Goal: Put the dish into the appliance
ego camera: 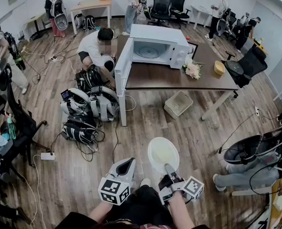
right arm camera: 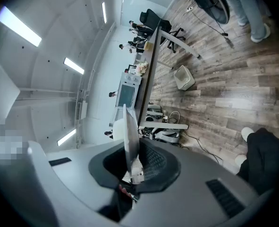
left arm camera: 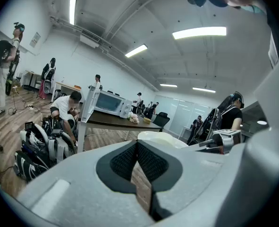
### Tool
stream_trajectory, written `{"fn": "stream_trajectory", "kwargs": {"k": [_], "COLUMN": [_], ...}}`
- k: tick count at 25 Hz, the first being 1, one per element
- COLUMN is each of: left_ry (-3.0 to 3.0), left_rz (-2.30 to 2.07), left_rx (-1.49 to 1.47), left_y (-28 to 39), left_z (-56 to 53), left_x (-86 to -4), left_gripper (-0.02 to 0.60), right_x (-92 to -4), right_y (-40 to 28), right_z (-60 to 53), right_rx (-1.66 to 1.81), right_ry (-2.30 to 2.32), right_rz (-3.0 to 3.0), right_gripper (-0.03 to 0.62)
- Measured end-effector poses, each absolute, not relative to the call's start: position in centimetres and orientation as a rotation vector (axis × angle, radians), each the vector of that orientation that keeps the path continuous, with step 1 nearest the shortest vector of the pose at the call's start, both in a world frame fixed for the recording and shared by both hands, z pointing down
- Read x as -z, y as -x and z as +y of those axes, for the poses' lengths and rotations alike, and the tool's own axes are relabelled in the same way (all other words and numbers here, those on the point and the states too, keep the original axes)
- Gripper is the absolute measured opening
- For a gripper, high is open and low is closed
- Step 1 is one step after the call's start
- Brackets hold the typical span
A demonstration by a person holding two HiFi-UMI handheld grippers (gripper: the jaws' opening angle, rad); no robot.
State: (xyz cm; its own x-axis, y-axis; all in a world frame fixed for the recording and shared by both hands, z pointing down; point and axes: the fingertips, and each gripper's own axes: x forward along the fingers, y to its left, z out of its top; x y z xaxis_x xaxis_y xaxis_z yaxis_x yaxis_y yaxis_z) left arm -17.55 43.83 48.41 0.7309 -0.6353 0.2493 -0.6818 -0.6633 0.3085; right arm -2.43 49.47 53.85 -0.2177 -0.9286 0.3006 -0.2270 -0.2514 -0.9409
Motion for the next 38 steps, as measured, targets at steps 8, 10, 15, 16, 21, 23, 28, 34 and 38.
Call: {"fn": "stream_trajectory", "kwargs": {"k": [8,10,15,16,21,23,28,34,38], "left_ry": [-2.563,-2.552,-2.536,-2.528,-2.484,-2.478,-2.456,-2.431,-2.443], "left_rz": [-0.985,-0.983,-0.993,-1.007,-1.099,-1.133,-1.196,-1.243,-1.225], "left_rx": [-0.195,-0.196,-0.174,-0.167,-0.139,-0.131,-0.112,-0.088,-0.105], "left_y": [18.1,17.9,16.2,15.8,13.9,12.9,10.2,6.2,3.3], "left_z": [44.2,43.9,42.1,41.5,37.7,36.0,32.1,28.4,27.0], "left_x": [-49.1,-49.2,-49.4,-49.5,-49.5,-49.2,-49.1,-49.3,-49.7], "left_gripper": [0.009,0.009,0.009,0.009,0.009,0.009,0.009,0.009,0.009], "right_x": [-52.9,-52.4,-52.9,-53.1,-53.9,-53.7,-53.5,-53.7,-54.3], "right_y": [4.2,4.2,2.3,1.7,-1.0,-2.1,-4.7,-7.5,-9.6], "right_z": [48.4,47.8,46.1,45.5,41.7,39.7,35.0,31.2,29.7], "right_rx": [1.485,1.479,1.486,1.49,1.533,1.537,1.537,1.582,1.592], "right_ry": [1.396,1.377,1.392,1.393,1.403,1.378,1.329,1.289,1.311], "right_rz": [1.449,1.455,1.458,1.464,1.525,1.553,1.601,1.651,1.671], "right_gripper": [0.043,0.043,0.043,0.043,0.044,0.044,0.046,0.044,0.044]}}
